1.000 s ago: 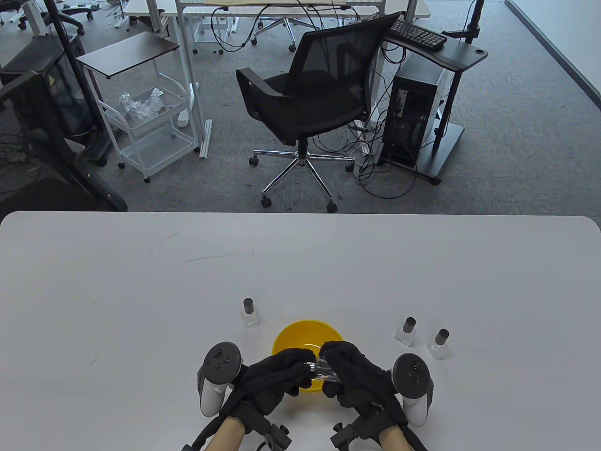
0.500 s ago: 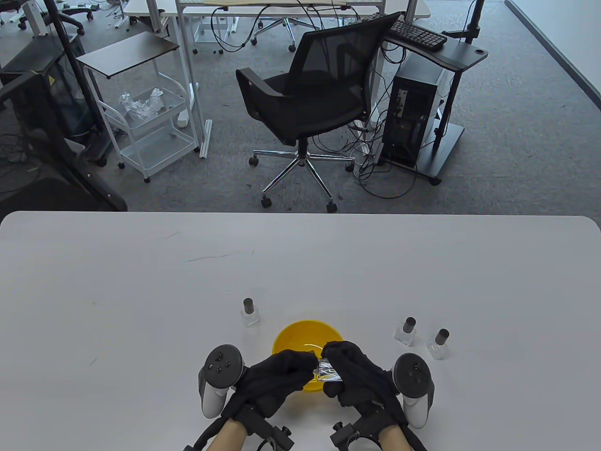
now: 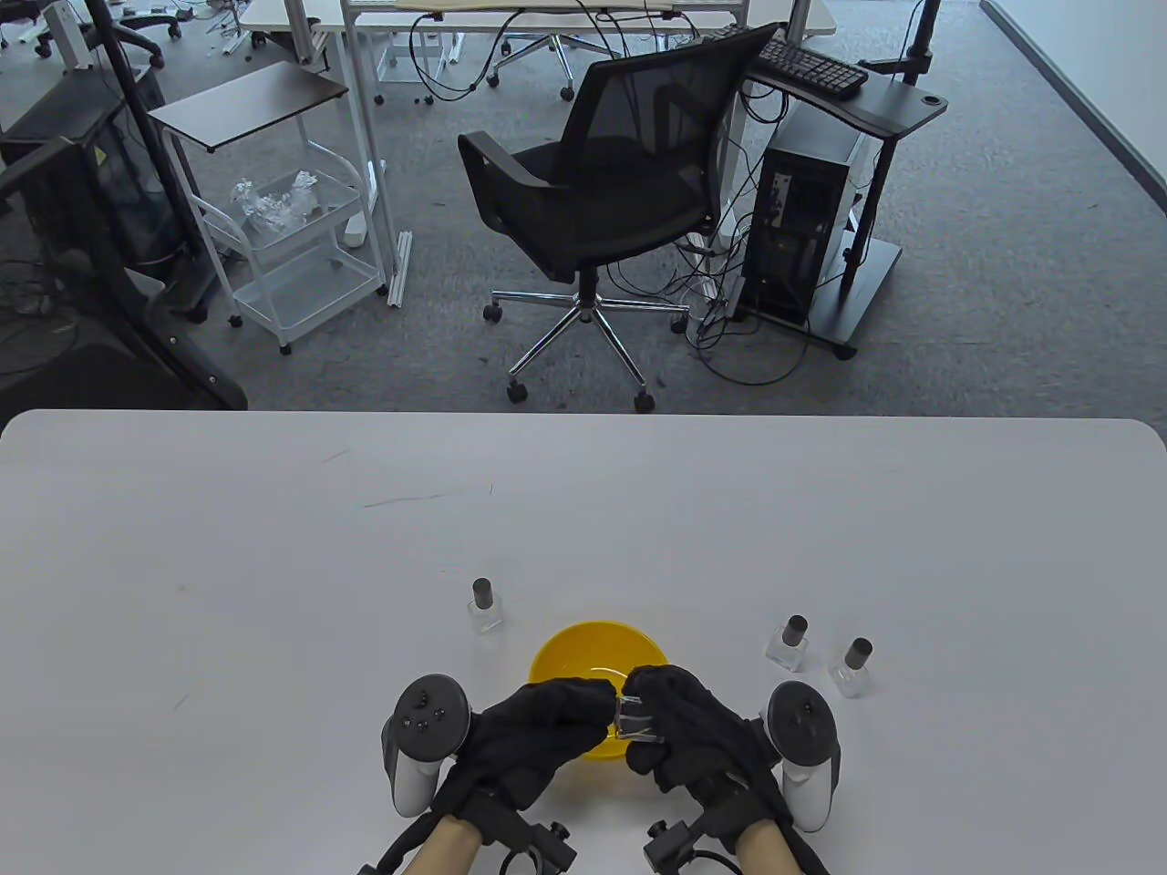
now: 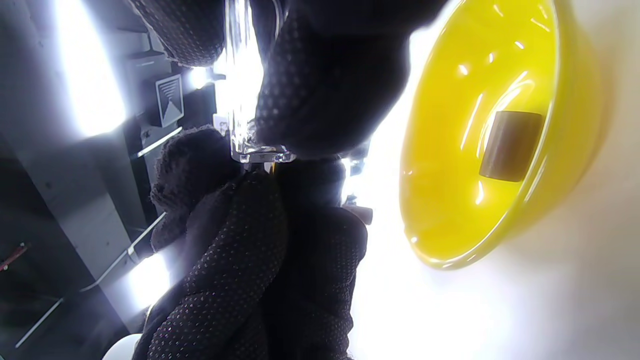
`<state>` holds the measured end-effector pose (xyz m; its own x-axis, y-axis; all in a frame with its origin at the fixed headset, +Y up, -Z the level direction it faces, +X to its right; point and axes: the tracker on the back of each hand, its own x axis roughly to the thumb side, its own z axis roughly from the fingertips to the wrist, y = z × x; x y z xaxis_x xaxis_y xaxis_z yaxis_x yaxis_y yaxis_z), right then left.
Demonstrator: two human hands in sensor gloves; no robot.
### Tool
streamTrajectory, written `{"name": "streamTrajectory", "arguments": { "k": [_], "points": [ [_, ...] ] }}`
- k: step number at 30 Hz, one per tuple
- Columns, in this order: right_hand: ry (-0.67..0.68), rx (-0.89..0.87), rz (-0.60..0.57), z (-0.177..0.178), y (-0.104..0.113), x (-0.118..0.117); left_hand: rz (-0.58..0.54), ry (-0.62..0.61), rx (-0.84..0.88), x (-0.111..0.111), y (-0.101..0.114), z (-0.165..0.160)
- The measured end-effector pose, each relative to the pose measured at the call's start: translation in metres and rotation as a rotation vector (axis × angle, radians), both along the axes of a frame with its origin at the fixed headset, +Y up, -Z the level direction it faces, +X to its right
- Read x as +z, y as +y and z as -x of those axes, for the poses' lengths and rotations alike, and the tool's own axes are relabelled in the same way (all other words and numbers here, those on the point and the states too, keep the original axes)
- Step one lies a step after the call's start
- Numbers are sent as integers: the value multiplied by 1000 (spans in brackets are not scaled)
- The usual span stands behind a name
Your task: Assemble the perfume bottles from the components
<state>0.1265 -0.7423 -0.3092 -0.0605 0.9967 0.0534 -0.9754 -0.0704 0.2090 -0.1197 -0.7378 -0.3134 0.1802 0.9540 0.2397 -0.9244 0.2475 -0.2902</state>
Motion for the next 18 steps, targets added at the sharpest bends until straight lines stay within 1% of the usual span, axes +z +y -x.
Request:
{"name": "streamTrajectory", "arguments": {
  "k": [3, 7, 9, 14, 18],
  "points": [
    [-18, -1, 2, -1, -1, 0, 37, -45, 42, -1, -3, -1],
    [-11, 23, -15, 0, 0, 0, 94, -31, 89, -1, -10, 0],
    [-1, 25, -28, 1, 0, 1, 104, -13, 79, -1, -11, 0],
    [-5, 34, -67, 3, 2, 2, 148, 16, -10, 0, -12, -2],
    [-15, 54, -74, 2, 2, 1, 128, 26, -33, 0, -10, -3]
  ]
}}
